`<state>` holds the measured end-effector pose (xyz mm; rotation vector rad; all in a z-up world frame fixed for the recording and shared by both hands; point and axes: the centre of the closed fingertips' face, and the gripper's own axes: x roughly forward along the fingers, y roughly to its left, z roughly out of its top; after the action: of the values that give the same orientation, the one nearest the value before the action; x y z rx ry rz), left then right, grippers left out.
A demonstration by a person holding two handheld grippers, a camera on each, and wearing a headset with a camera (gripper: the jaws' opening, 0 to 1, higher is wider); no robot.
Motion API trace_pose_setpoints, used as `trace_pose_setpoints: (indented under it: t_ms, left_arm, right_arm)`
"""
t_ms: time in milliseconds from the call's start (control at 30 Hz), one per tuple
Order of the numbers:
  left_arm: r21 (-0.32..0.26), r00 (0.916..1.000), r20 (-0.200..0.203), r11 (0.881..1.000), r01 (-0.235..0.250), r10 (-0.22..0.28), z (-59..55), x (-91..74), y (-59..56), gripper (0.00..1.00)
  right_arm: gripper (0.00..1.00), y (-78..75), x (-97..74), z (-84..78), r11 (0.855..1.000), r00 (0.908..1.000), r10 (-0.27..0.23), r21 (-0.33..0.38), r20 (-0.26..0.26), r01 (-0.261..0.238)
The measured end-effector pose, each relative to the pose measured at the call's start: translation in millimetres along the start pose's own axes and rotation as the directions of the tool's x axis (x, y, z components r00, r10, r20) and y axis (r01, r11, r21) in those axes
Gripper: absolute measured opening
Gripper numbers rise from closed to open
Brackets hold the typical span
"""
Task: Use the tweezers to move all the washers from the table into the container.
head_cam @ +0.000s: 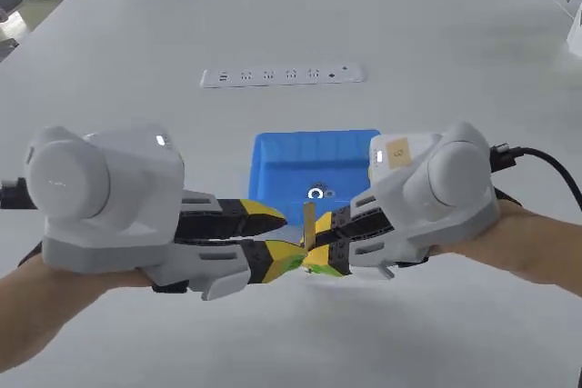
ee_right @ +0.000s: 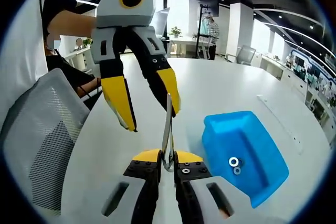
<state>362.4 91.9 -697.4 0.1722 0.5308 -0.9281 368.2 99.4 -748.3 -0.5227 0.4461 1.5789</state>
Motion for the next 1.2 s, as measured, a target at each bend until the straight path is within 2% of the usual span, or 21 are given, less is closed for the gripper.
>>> trace_pose_setpoints:
  t_ms: [167,200,267,400,467,500,533,633,800,900,967,1100,1200]
  left_arm:
    - [-0.006,0.9993,0.005,0.999,-0.036,0.036,-5.5,-12.2,5.0,0.34]
    - [0.002,0.9987,0.005,0.999,-0.050,0.050,-6.4,-14.2,6.8,0.36]
    - [0.026,0.9951,0.029,0.995,-0.095,0.094,-4.5,-19.7,12.5,0.38]
    - [-0.007,0.9920,0.048,0.993,-0.117,0.117,-5.2,-28.4,14.3,0.45]
    - [-0.009,0.9901,0.047,0.991,-0.132,0.132,-7.5,-30.9,15.1,0.50]
    - [-0.002,0.9864,0.047,0.987,-0.158,0.158,-8.6,-32.9,18.5,0.54]
    - [0.029,0.9785,0.050,0.979,-0.202,0.200,-9.9,-36.5,24.8,0.57]
    - [-0.006,0.9760,0.059,0.978,-0.209,0.209,-14.0,-41.1,25.8,0.65]
    - [-0.019,0.9763,0.049,0.978,-0.210,0.211,-23.5,-44.4,23.0,0.70]
    - [-0.039,0.9715,0.068,0.974,-0.225,0.227,-25.6,-46.3,23.6,0.74]
    - [-0.051,0.9710,0.066,0.973,-0.227,0.230,-27.9,-46.0,23.4,0.77]
    - [-0.054,0.9722,0.060,0.973,-0.223,0.226,-32.0,-45.1,20.9,0.86]
    - [-0.059,0.9789,0.038,0.978,-0.199,0.201,-39.5,-43.3,14.5,0.90]
  right_arm:
    - [0.10,2.9,-7.7,9.7,1.000,1.0000,0.000,-0.014,0.001,0.000]
    - [0.10,2.5,-9.7,11.5,1.000,1.0000,-0.003,-0.024,-0.001,0.003]
    - [0.10,0.9,-14.7,17.0,1.000,1.0000,-0.007,-0.030,0.004,0.007]
    - [0.10,-4.1,-24.6,30.0,0.999,0.9995,-0.014,-0.037,0.027,0.015]
    - [0.10,-5.4,-27.7,33.0,0.998,0.9998,-0.012,-0.066,0.013,0.013]
    - [0.10,-5.8,-28.5,34.3,0.998,0.9999,-0.011,-0.067,0.012,0.012]
    - [0.10,-5.8,-29.6,35.2,0.997,0.9999,-0.008,-0.073,0.007,0.009]
    - [0.10,-7.7,-32.4,38.8,0.996,0.9999,-0.011,-0.094,-0.005,0.011]
    - [0.10,-11.3,-36.8,49.3,0.994,0.9998,-0.019,-0.110,0.000,0.019]
    - [0.10,-17.1,-39.5,55.9,0.993,0.9995,-0.032,-0.117,0.006,0.033]
    - [0.10,-20.7,-41.7,58.7,0.992,0.9991,-0.040,-0.122,0.011,0.041]
    - [0.10,-33.9,-46.4,63.6,0.990,0.9982,-0.059,-0.128,0.014,0.060]
    - [0.10,-47.9,-49.6,66.7,0.989,0.9963,-0.081,-0.120,0.027,0.084]
